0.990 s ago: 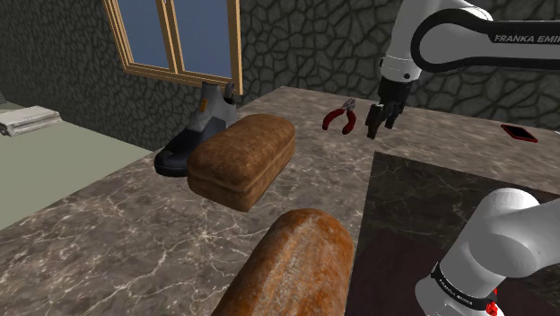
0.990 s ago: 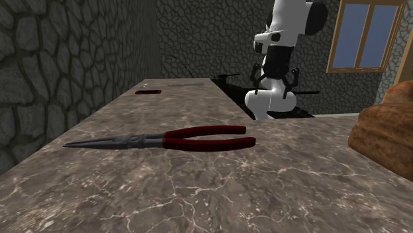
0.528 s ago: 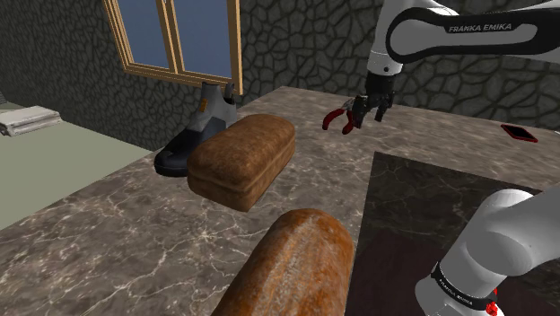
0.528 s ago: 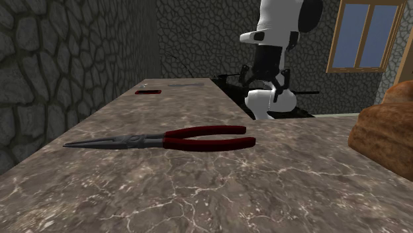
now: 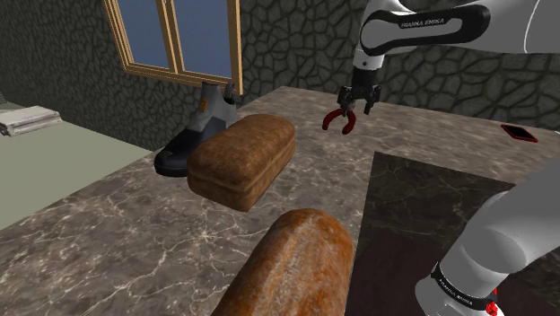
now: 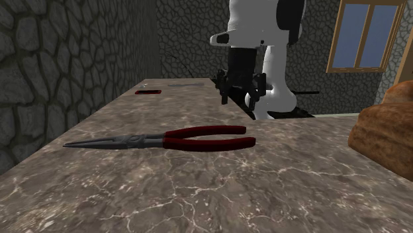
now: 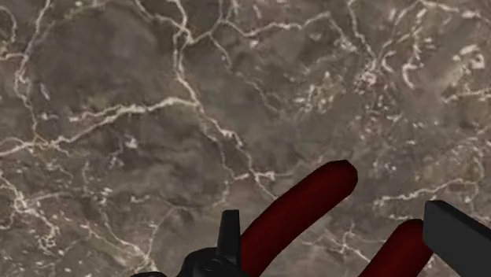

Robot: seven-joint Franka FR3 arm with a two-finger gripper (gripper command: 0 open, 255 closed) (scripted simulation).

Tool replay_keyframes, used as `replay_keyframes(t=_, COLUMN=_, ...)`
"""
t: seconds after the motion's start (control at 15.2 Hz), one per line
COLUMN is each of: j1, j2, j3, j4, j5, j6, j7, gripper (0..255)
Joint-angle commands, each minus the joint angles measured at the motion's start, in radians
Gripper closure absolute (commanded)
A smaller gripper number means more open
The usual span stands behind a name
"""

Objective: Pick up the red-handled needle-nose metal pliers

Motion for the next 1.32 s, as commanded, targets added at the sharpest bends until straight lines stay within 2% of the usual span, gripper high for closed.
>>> replay_keyframes(t=0.0, j1=-0.018, j2=0.075, j3=-0.020, j4=0.079, j5=0.013, j6=-0.008, j7=0.024, gripper=0)
replay_keyframes(t=0.73, j1=-0.133, j2=0.463, j3=-0.129, j4=0.515, j5=0.136, j6=-0.088, j7=0.131, gripper=0)
replay_keyframes(t=1.25, j1=-0.129, j2=0.453, j3=-0.127, j4=0.400, j5=0.135, j6=0.017, j7=0.128, gripper=0)
